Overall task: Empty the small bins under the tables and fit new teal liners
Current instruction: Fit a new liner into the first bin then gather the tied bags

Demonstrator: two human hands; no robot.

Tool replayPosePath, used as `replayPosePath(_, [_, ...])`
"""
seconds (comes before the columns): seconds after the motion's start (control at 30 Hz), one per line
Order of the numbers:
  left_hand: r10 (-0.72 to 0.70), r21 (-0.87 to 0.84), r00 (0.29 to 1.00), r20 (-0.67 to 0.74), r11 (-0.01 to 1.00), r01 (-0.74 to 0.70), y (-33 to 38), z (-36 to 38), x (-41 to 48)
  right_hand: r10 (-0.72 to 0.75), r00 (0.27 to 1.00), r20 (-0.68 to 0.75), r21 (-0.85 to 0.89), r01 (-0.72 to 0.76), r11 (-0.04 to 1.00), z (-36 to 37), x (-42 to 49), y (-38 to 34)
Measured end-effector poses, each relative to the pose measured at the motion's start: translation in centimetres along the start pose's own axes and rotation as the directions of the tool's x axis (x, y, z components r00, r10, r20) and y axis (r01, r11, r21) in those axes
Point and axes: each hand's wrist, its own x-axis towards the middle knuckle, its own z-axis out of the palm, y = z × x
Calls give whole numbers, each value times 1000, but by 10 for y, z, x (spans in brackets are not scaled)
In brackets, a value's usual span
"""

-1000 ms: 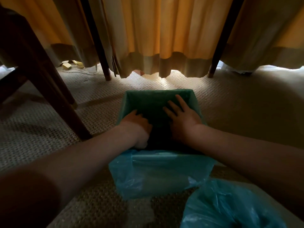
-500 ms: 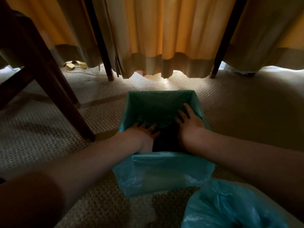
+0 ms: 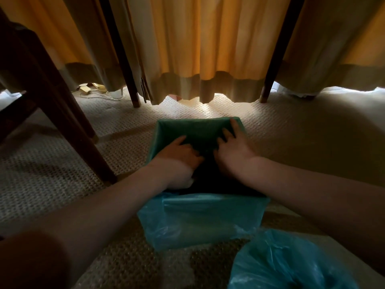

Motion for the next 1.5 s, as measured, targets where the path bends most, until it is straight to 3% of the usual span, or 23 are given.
replayPosePath(0.03, [-11,-12,994,-108,1000,9,-2,-4,2,-95,994,-47,90,99,991,-15,-6,1])
replayPosePath(0.1, [-92,-15,971,-222,996,91,-8,-10,7,-131,969,-211,108,156,982,-27,-7,7])
replayPosePath(0.23, [-294,-94,931,-215,955,280,-15,-8,10,3,943,-333,276,95,957,-20,-7,13])
replayPosePath(0.37, [-477,-448,839,-262,830,332,-22,-3,3,91,951,-296,459,58,887,-22,-16,13])
replayPosePath(0.43, [-546,-665,799,-251,697,267,-24,-1,-10,181,963,-201,618,-19,786,-20,-22,17])
replayPosePath(0.5, [-558,-754,795,-237,622,211,-18,0,-25,202,972,-121,740,-47,670,-15,-27,23])
replayPosePath(0.6, [-501,-722,817,-286,673,160,4,1,-41,174,976,-134,759,-11,651,-4,-41,19])
replayPosePath(0.7, [-472,-644,805,-359,750,153,28,1,-64,151,975,-161,846,58,530,-15,-74,11])
replayPosePath(0.77, [-419,-614,794,-440,786,75,45,-3,-80,79,954,-290,782,189,594,-23,-98,6])
replayPosePath(0.87, [-201,-445,837,-509,894,-56,59,3,-95,-162,841,-517,503,451,737,-16,-117,-3])
replayPosePath(0.97, [-46,-245,843,-536,964,-103,49,12,-101,-282,817,-503,325,481,814,8,-125,1])
replayPosePath(1.07, [-90,-259,765,-638,960,-104,38,11,-110,-232,830,-508,322,433,842,25,-131,18])
replayPosePath(1.17, [-456,-582,684,-569,811,57,33,11,-106,-163,847,-505,331,365,870,24,-133,25])
replayPosePath(1.23, [-675,-821,651,-348,554,136,28,7,-96,-158,839,-520,312,359,880,21,-130,19])
replayPosePath(1.27, [-719,-911,662,-213,391,132,26,5,-90,-163,828,-536,301,368,880,20,-128,14])
replayPosePath(1.3, [-722,-964,685,-96,240,117,23,4,-84,-172,814,-554,290,382,877,19,-126,8])
replayPosePath(1.37, [-670,-995,743,3,69,66,20,5,-77,-186,792,-581,283,411,867,16,-122,-2])
replayPosePath(1.43, [-617,-999,787,16,26,40,18,8,-73,-184,772,-608,291,433,853,14,-121,-5])
replayPosePath(1.5, [-602,-998,798,-17,56,22,19,8,-71,-181,766,-617,307,446,841,15,-123,-2])
